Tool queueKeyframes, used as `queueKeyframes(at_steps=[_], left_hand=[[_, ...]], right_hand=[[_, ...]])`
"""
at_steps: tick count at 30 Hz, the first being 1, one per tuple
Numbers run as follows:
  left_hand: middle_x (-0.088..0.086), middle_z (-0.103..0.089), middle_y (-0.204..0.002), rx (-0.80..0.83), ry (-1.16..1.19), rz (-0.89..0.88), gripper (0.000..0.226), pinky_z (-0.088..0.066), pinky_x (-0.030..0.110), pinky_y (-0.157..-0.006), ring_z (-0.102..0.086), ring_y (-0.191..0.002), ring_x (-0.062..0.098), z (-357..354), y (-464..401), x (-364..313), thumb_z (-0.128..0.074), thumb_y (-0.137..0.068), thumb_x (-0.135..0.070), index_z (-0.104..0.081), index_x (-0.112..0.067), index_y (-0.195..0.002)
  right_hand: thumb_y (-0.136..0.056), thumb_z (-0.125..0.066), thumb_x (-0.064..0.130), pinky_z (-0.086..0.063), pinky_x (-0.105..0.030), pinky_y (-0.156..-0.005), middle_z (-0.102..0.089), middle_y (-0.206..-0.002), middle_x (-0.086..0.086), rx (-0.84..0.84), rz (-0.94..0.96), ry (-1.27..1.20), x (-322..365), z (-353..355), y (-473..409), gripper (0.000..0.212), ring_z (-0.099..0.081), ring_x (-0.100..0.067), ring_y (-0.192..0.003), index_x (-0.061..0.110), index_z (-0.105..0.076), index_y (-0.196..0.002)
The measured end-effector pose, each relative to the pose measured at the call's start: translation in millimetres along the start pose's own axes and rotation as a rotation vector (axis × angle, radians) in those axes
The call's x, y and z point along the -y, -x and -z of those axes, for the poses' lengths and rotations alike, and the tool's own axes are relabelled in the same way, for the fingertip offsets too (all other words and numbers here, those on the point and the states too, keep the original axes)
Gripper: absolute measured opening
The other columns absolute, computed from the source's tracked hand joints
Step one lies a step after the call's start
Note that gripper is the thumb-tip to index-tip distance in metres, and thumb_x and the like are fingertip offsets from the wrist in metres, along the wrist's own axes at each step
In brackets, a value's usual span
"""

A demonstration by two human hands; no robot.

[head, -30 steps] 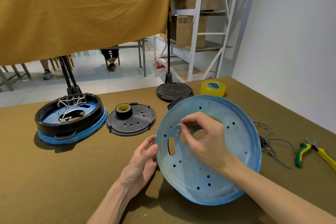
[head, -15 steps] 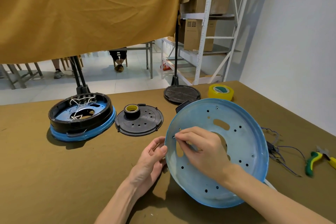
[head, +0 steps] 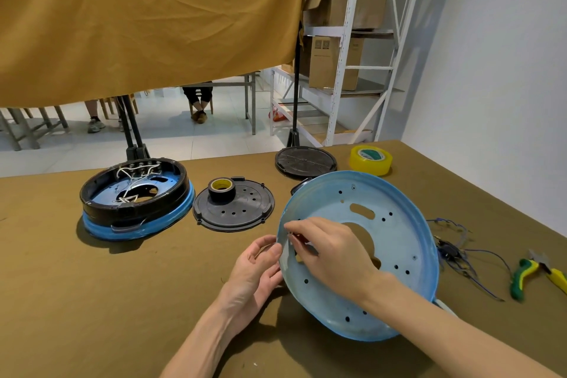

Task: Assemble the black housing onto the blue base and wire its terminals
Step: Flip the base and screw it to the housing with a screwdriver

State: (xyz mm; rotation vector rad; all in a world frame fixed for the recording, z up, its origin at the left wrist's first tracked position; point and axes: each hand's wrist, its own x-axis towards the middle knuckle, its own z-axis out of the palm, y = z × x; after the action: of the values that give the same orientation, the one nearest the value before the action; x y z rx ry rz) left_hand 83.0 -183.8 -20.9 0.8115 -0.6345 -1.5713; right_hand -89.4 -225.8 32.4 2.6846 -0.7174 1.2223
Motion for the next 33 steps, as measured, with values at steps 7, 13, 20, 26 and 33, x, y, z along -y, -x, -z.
queueKeyframes(at_steps=[7,13,20,26,33], left_hand=[[0.023,-0.068,-0.129,-0.015,-0.025,-0.003,0.114,-0.047,0.054,-0.109,-0.066,-0.122,0.038,0,-2,2,-0.104,-0.045,-0.033,-0.047,-0.006,-0.14],[0.024,-0.068,-0.129,-0.047,0.014,0.028,0.089,-0.043,0.057,-0.112,-0.066,-0.121,0.039,1,-2,2,-0.092,-0.065,-0.023,-0.048,-0.005,-0.14],[0.021,-0.072,-0.123,-0.1,0.032,0.057,0.067,-0.058,0.047,-0.098,-0.07,-0.115,0.035,0,-4,3,-0.084,-0.08,-0.017,-0.052,-0.003,-0.137],[0.02,-0.074,-0.117,-0.147,0.009,0.067,0.073,-0.063,0.039,-0.083,-0.073,-0.11,0.033,-4,-5,3,-0.089,-0.074,-0.021,-0.052,-0.004,-0.135],[0.018,-0.076,-0.113,-0.174,-0.032,0.052,0.085,-0.064,0.037,-0.078,-0.075,-0.106,0.031,-9,-3,4,-0.093,-0.063,-0.028,-0.052,-0.005,-0.134]], right_hand=[[-0.09,-0.075,0.004,-0.061,-0.034,-0.073,-0.075,-0.09,-0.006,0.091,-0.153,-0.038,-1,-2,-8,0.005,-0.069,-0.02,-0.08,0.005,-0.078,-0.094],[-0.089,-0.079,0.021,-0.051,-0.02,-0.072,-0.064,-0.099,-0.001,0.083,-0.238,-0.015,3,-6,-1,0.014,-0.057,-0.013,-0.089,0.014,-0.08,-0.101],[-0.089,-0.078,0.03,-0.039,-0.023,-0.068,-0.059,-0.089,0.002,0.123,-0.224,0.1,-5,-4,-1,0.014,-0.045,-0.011,-0.084,0.023,-0.081,-0.1],[-0.096,-0.061,0.039,-0.041,-0.026,-0.067,-0.052,-0.085,0.006,0.179,-0.255,0.064,-5,-4,2,0.026,-0.043,-0.011,-0.082,0.026,-0.08,-0.106],[-0.1,-0.059,0.039,-0.039,-0.027,-0.072,-0.049,-0.087,0.006,0.308,-0.328,0.02,-10,0,1,0.028,-0.042,-0.012,-0.085,0.029,-0.077,-0.118]])
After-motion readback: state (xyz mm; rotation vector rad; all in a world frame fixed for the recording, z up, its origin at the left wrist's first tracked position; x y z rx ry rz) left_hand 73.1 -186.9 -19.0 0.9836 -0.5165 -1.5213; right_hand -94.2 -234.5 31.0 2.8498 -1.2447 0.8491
